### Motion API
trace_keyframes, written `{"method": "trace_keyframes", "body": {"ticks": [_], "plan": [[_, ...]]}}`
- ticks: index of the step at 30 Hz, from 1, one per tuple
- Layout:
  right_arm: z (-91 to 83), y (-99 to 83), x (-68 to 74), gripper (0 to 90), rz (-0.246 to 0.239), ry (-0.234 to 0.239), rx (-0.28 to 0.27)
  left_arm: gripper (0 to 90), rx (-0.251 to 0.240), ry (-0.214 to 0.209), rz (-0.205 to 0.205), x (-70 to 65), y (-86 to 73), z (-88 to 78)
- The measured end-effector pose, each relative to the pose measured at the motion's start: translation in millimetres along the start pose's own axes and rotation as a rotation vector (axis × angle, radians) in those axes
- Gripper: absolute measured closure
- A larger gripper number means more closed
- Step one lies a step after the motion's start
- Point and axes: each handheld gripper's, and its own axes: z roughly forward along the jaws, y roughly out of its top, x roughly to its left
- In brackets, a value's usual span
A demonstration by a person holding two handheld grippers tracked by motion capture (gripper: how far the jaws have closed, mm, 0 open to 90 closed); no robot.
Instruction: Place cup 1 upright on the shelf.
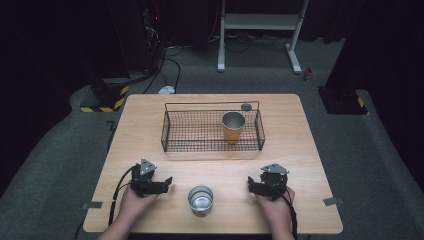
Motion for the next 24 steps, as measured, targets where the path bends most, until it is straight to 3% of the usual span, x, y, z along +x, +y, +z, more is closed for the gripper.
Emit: {"method": "trace_keyframes", "body": {"ticks": [7,14,24], "plan": [[-0.6,-0.5,0.9,13.7,0.005,-0.003,0.001,6.8,-0.081,-0.037,0.002,-1.6,6.8,-14.3],[-0.6,-0.4,0.9,13.7,0.006,-0.003,0.001,6.8,-0.129,-0.108,0.003,-4.9,10.0,-22.7],[-0.6,-0.6,1.1,13.7,0.007,-0.005,0.0,6.9,-0.169,-0.167,0.061,-25.0,18.2,-34.8]]}}
